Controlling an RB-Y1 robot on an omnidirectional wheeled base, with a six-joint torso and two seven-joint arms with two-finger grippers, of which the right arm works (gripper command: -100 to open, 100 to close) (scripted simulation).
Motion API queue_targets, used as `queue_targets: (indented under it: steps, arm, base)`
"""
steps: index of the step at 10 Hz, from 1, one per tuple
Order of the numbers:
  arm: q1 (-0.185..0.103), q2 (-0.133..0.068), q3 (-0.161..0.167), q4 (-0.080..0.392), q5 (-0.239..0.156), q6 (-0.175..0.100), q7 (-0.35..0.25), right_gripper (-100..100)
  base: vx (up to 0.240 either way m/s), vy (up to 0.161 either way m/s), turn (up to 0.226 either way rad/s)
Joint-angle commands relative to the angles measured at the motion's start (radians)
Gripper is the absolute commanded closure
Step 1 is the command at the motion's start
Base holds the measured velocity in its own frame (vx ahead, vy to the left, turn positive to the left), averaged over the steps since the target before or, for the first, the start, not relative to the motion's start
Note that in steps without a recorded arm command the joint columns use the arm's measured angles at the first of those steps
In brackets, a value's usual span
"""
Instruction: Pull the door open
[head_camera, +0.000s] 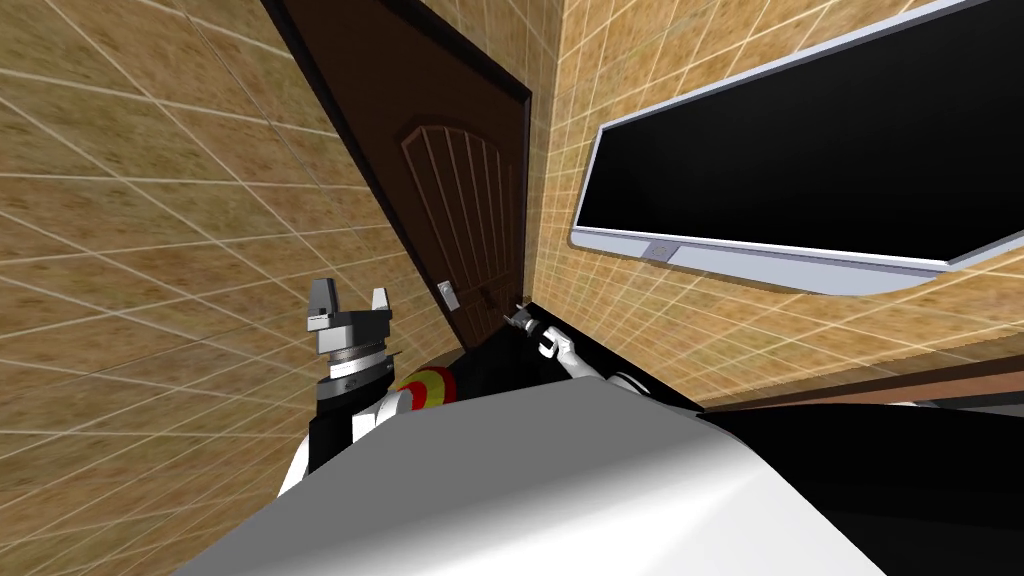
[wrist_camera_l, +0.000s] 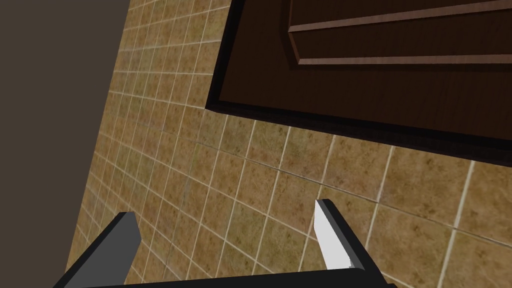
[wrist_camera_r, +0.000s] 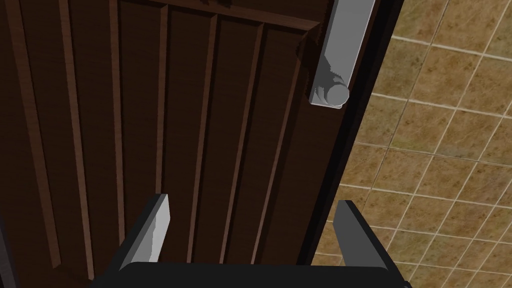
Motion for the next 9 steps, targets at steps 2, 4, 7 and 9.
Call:
queue_targets:
  steps: [2,4,7,9]
  arm:
    - [-0.008,-0.020,-0.009,0.013,-0.003,-0.008,0.001,-100]
    - [-0.013,-0.034,-0.016,0.019,-0.006,-0.012,-0.002,-100]
    - [-0.032,-0.023,-0.039,0.043,-0.024,-0.028,-0.015,-100]
    - [-0.034,-0.014,-0.044,0.047,-0.027,-0.030,-0.017,-100]
  base:
    - [-0.097,-0.181,0.033]
    - [-0.137,-0.139,0.043]
    - [-0.005,0.010,0.090]
    - [0.089,0.174,-0.010]
